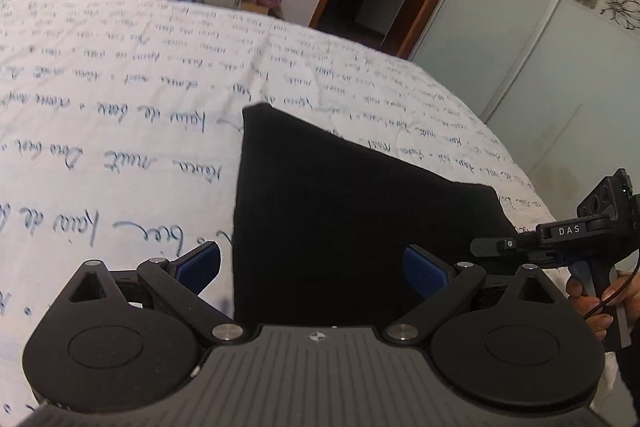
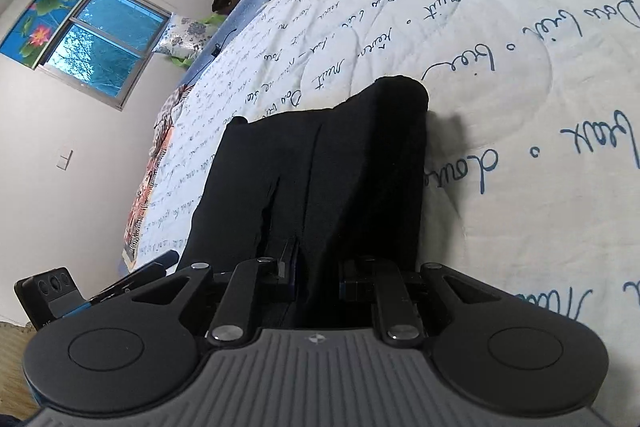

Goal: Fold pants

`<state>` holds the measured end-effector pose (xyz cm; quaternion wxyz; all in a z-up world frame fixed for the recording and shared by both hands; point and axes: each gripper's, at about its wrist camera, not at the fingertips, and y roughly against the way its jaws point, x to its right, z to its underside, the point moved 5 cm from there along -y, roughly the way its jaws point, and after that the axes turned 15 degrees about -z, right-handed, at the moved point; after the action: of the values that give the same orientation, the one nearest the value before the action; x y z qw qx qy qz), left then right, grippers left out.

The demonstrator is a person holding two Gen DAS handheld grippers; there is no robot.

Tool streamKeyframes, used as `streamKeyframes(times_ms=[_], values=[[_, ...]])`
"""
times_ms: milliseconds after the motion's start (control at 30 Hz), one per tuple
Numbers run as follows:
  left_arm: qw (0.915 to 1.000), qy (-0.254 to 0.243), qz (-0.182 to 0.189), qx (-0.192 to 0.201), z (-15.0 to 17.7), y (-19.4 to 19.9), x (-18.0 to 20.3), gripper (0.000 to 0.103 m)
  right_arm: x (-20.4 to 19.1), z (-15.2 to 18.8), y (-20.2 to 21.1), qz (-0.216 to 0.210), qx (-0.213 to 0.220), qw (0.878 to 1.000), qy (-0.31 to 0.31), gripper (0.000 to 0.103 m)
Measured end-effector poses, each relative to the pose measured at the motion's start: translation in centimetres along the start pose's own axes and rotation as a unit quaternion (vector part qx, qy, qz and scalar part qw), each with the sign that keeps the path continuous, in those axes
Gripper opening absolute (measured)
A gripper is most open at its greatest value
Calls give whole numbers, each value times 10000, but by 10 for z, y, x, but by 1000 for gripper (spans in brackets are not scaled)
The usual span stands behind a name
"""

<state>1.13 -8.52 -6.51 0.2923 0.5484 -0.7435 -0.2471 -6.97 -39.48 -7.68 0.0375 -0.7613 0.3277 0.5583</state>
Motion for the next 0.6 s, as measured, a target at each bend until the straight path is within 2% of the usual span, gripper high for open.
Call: streamKeyframes(times_ms=[133, 200, 333, 400, 500, 533, 567, 600], values=[[9995, -168, 138, 215, -4, 10, 8, 99, -6, -6, -3, -49, -87, 9999, 90, 17], [9991, -242, 241, 255, -6, 11, 15, 99, 0, -4, -9, 140, -260, 9995, 97, 19], [9993, -309, 170, 133, -6, 2, 23, 97, 13, -4, 2, -105, -102, 9992, -374, 22], [9986, -435, 251, 185, -4, 6, 25, 98, 7, -7, 21, 103, 303, 9992, -252, 23], [9976, -579, 259, 276, -4, 6, 28, 98, -19, -4, 44, 669, 1129, 9907, 369, 26], [9976, -601, 270, 208, -4, 2, 31, 98, -31, 0, 44, 579, 1303, 9884, 521, 26], [9975, -631, 292, 127, -3, -3, 33, 98, -41, 5, 37, 271, 1296, 9896, 554, 26], [9970, -718, 288, 54, 0, -10, 36, 99, -48, 10, 26, -95, 1166, 9919, 486, 32]])
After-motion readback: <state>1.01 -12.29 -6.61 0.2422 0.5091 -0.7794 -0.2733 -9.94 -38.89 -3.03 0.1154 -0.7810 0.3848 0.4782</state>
